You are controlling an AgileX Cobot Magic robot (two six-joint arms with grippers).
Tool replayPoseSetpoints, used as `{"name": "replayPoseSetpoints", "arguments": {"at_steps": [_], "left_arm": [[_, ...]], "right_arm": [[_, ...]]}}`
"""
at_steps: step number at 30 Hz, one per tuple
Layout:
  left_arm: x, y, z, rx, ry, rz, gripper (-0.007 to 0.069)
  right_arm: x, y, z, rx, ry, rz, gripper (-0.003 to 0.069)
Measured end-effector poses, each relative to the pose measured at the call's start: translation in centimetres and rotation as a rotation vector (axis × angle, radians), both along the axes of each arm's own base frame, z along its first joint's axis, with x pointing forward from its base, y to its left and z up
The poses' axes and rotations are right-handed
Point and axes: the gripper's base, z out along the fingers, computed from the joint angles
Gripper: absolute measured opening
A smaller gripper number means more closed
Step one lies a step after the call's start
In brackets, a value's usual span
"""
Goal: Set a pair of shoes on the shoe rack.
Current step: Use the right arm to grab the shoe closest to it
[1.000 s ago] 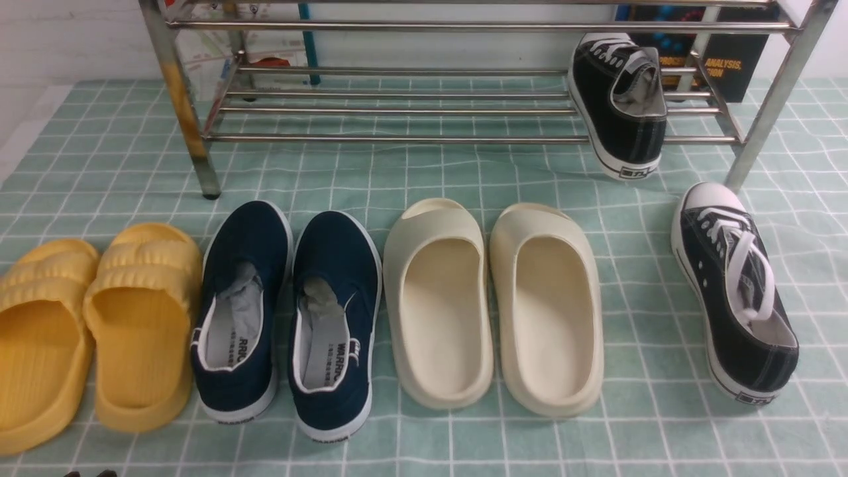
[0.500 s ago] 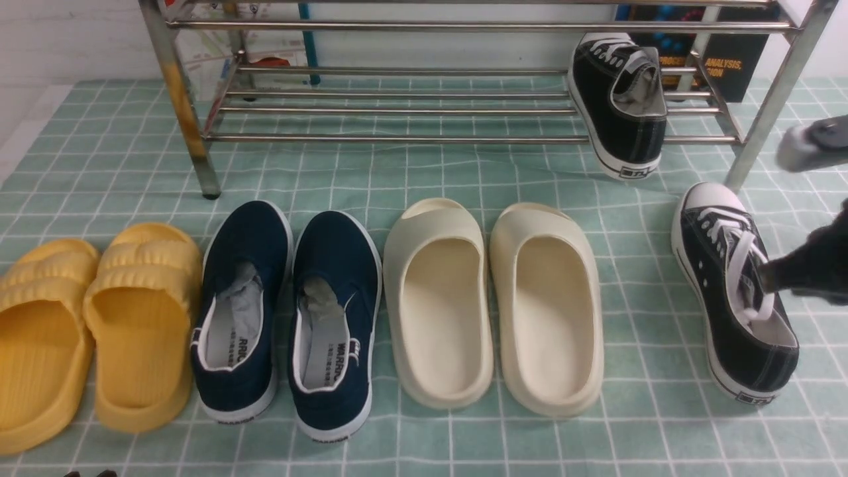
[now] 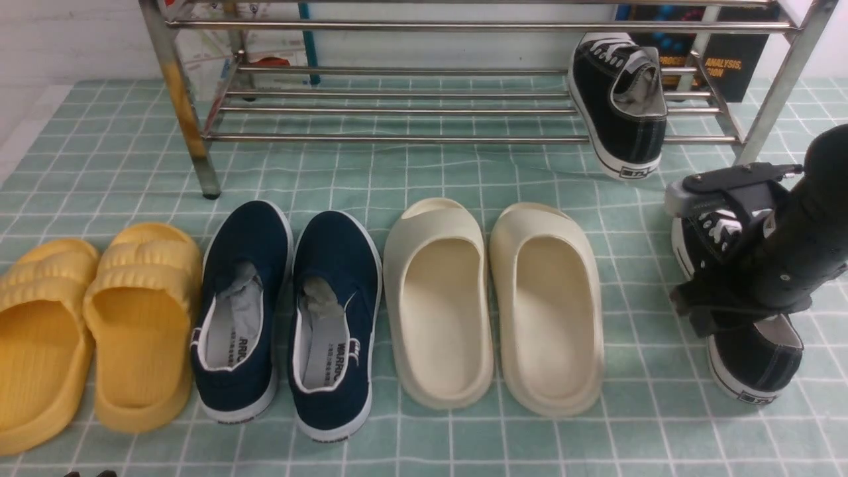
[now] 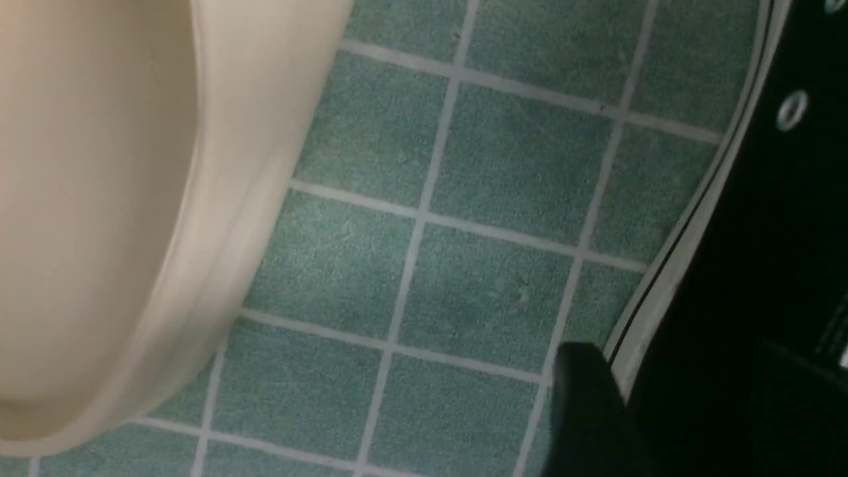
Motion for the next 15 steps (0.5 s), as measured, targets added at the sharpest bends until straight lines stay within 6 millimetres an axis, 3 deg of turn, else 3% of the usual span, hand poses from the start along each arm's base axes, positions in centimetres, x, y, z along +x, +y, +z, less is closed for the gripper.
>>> {"name": "replayPoseSetpoints", "arguments": {"at_steps": [1, 5, 11, 15], "left_arm": [[0.0, 0.0, 0.0, 0.0, 0.0, 0.0, 0.0239], [0.0, 0.0, 0.0, 0.0, 0.0, 0.0, 0.0239], [0.0, 0.0, 0.0, 0.0, 0.0, 0.0, 0.0239], [0.0, 0.0, 0.0, 0.0, 0.0, 0.0, 0.0239]], "right_arm": [[0.1, 0.0, 0.1, -0.007, -0.007, 0.006, 0.047], [0.2, 0.0, 0.6, -0.007, -0.009, 0.006, 0.0534], [0.4, 0.1, 2.9, 0.003, -0.024, 0.002, 0.0548], [0.7, -0.1, 1.9, -0.033, 0.017, -0.016, 0.055]]}}
